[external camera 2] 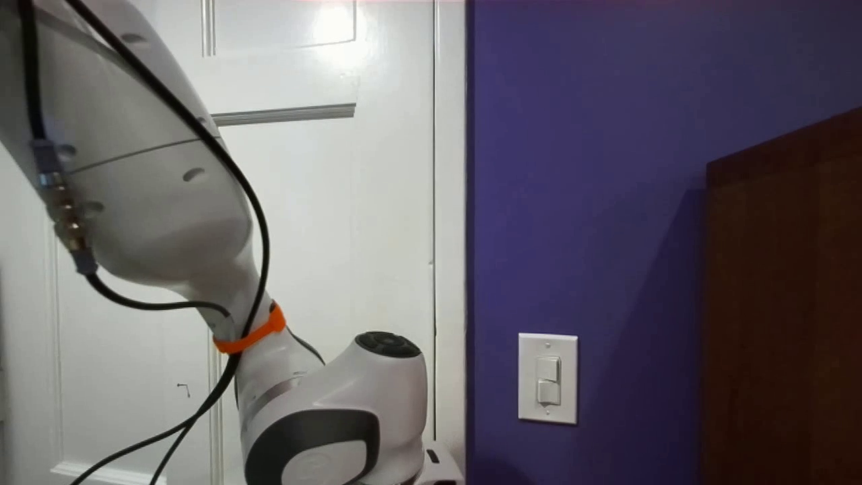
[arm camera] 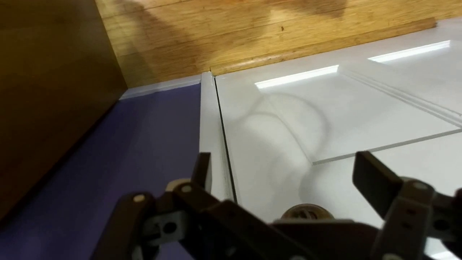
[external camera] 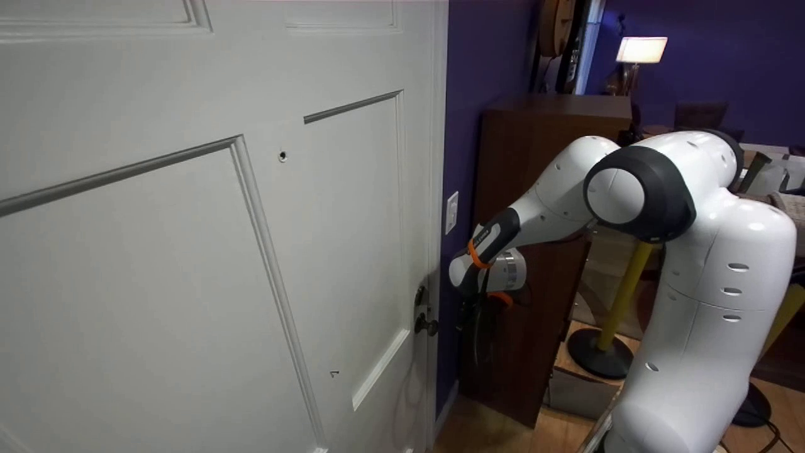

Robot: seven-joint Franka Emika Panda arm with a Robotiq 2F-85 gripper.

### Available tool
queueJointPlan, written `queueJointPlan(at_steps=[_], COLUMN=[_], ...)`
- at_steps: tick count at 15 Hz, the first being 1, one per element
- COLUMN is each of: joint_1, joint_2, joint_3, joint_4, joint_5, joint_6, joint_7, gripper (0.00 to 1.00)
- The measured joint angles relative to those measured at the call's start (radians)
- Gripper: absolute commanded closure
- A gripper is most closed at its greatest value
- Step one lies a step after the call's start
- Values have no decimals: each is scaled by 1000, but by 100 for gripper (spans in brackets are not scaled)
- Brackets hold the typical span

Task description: Turn the knob on the door

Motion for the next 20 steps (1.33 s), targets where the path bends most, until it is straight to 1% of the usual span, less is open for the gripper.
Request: queueJointPlan(at_steps=[1,2,3,4,5,9,10,14,16,19,20], joint_1=[-12,-25,-39,-53,-67,-114,-124,-162,-180,-200,-205], joint_2=[17,33,48,61,75,128,139,176,187,197,197], joint_3=[22,45,67,87,107,166,177,222,246,272,278], joint_4=[14,28,41,55,69,116,125,153,164,175,175], joint_5=[23,46,64,79,93,116,117,127,140,159,163], joint_6=[12,22,30,35,37,38,38,38,39,39,39], joint_7=[-23,-45,-65,-83,-100,-140,-143,-164,-176,-194,-199], gripper=[3,9,27,31,38,45,40,41,47,66,70])
